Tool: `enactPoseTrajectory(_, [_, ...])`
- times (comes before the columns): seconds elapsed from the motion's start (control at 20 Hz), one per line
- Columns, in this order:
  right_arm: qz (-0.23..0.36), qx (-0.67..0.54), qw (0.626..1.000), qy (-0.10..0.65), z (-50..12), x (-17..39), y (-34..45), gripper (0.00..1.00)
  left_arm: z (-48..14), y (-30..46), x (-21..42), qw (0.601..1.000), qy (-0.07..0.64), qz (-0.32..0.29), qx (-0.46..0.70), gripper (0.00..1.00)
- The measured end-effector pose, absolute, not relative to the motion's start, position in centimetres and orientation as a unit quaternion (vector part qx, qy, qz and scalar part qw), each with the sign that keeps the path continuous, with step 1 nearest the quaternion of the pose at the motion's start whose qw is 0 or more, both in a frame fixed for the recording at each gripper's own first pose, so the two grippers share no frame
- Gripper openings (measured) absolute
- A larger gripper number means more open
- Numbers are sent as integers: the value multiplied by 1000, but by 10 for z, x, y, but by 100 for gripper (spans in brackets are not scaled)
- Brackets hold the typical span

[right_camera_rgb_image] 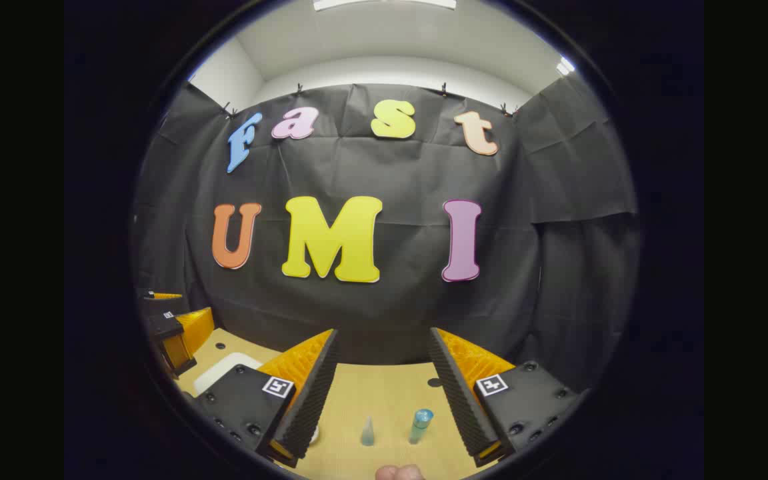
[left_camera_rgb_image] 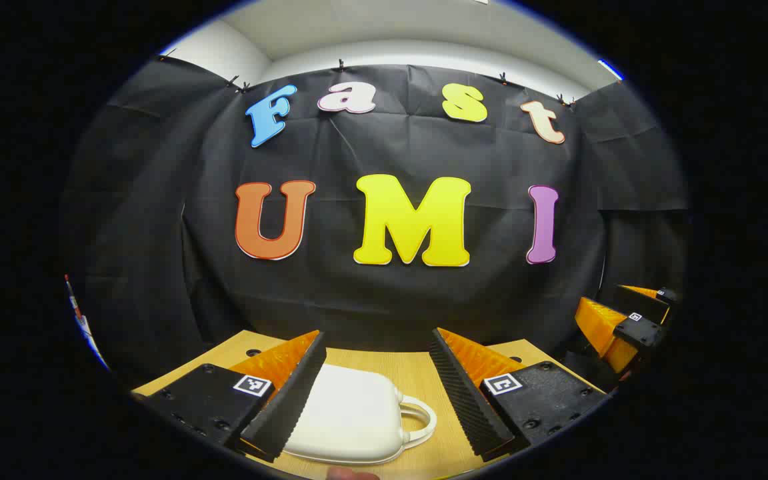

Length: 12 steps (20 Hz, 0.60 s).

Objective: First open the suitcase, pack the skin care products into it, and then close the suitcase.

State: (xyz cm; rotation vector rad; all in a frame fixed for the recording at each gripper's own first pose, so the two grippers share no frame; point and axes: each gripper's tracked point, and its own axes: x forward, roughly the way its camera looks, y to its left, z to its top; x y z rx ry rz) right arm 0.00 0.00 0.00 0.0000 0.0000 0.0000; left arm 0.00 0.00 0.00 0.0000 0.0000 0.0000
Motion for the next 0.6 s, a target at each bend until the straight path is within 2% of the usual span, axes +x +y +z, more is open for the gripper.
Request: enactPoseTrajectory(0.6, [4,6,1000,-6,2,6,4,80,5,-1,6,1000,-8,-5,20,99])
